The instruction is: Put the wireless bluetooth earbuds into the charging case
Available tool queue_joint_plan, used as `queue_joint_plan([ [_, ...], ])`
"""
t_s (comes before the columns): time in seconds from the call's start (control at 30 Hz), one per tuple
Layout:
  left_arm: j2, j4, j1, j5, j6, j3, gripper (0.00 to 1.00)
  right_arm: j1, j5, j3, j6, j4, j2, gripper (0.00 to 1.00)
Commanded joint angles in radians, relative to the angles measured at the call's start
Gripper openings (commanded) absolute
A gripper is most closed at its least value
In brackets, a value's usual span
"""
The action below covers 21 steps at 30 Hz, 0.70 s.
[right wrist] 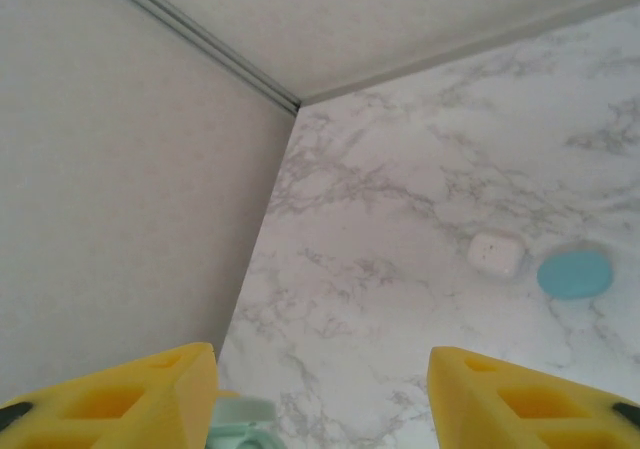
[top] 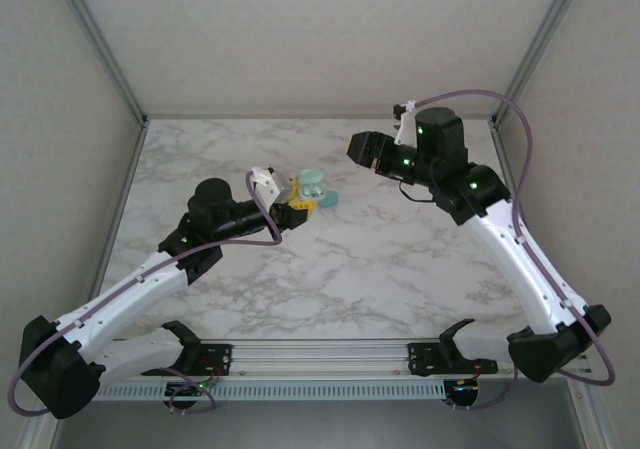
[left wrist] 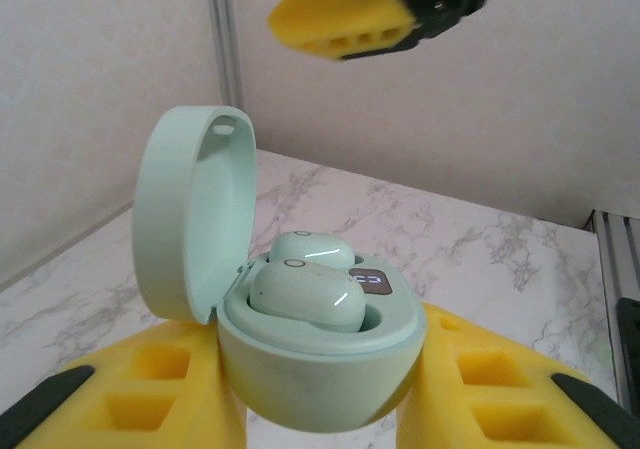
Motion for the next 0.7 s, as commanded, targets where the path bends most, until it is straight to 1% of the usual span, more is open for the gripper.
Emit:
queue_joint_plan([
  [0.0,-0.016,-0.018,-0.011,0.026,0.023,0.037,0.18,-0.011,-0.091,0.092,0.033,-0.041,0.055,0.6],
  [0.1,-0.018,-0.02,-0.014,0.026,0.025,0.038,0.19,-0.011,-0.154,0.164,0.026,-0.093,0.122,0.62],
  [0.2,-0.019,-0.027,-0.016,0.026,0.025,0.041,0.19,-0.01,-0.242,0.191,0.029,-0.085,0.171,0.63],
  [0.3,-0.022,-0.027,-0.017,0.023,0.026,0.042,0.18,-0.006,-0.279,0.215,0.025,-0.102,0.21,0.64],
  [0.5,-0.022,0.0,-0.017,0.015,0.015,0.041,0.19,0.011,-0.299,0.229,-0.03,-0.186,0.268,0.64],
  [0.67,-0.022,0.003,-0.017,0.007,0.015,0.041,0.19,0.025,-0.366,0.197,-0.037,-0.16,0.287,0.64],
])
